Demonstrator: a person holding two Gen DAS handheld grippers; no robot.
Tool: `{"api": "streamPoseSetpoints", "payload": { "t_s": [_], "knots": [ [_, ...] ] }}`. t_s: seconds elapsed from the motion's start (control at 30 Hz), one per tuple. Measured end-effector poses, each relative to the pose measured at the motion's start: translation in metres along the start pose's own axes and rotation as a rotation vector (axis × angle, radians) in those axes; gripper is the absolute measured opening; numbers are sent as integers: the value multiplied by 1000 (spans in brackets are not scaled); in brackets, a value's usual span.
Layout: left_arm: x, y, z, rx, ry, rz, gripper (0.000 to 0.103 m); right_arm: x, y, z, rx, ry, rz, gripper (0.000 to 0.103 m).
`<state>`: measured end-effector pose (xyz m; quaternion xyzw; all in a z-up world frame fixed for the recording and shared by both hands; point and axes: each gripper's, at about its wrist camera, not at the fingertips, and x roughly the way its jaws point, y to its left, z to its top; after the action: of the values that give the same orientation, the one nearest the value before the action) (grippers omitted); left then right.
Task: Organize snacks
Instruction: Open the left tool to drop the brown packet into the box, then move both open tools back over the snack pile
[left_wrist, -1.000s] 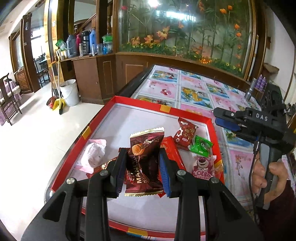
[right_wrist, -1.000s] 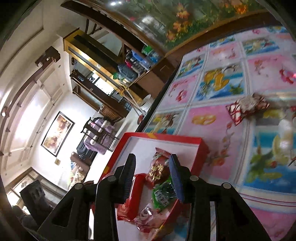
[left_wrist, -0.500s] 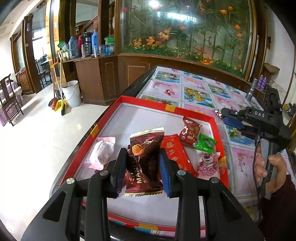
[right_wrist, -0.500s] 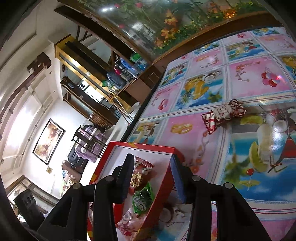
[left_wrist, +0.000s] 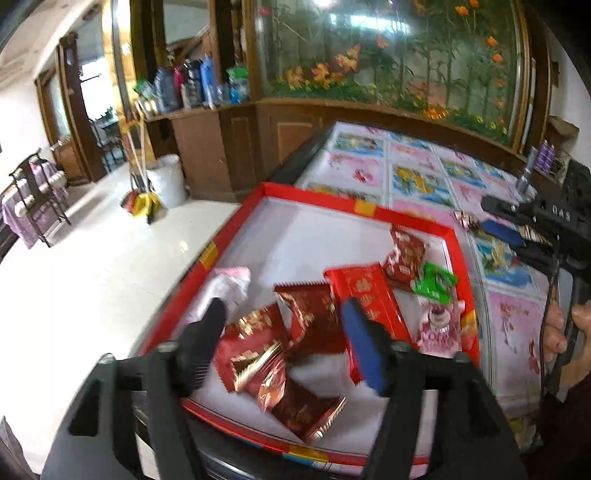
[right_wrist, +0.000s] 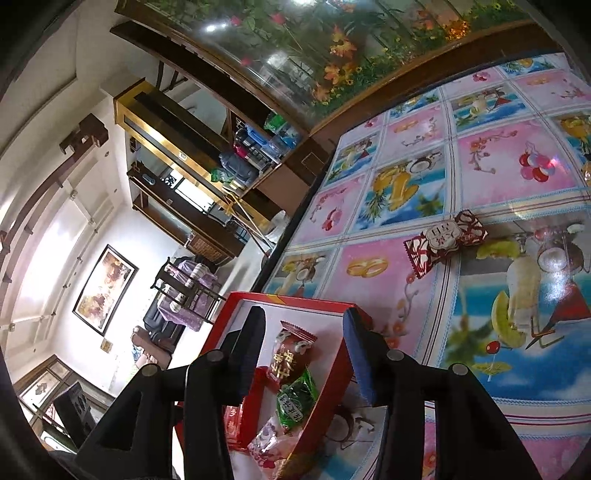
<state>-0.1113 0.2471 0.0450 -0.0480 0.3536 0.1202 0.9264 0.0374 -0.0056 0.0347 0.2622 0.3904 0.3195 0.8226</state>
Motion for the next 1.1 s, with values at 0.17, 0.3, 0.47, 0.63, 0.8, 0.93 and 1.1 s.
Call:
{"api": "streamPoseSetpoints", "payload": {
  "t_s": [0.17, 0.3, 0.47, 0.63, 0.8, 0.93, 1.1],
  "knots": [
    [-12, 1, 10, -15, -40, 24, 78, -13, 4, 5, -2, -28, 10, 48],
    [-20, -13, 21, 4, -60, 0, 80, -33, 3, 10, -18, -78, -9, 58],
    [-26, -38, 31, 69, -82, -4, 81, -64, -17, 21, 19, -123, -21, 60],
    [-25, -52, 42, 71, -80, 26, 82, -88, -29, 27, 47, -156, -14, 61],
    [-25, -77, 51, 99, -66, 8, 82, -115, -29, 32, 11, -193, -28, 65],
    [-27, -111, 55, 181, -72, -28, 82, -158, -51, 41, 4, -254, -87, 73],
    [-23, -152, 57, 250, -60, -70, 82, -212, -104, 53, 58, -289, -204, 76]
  ]
}}
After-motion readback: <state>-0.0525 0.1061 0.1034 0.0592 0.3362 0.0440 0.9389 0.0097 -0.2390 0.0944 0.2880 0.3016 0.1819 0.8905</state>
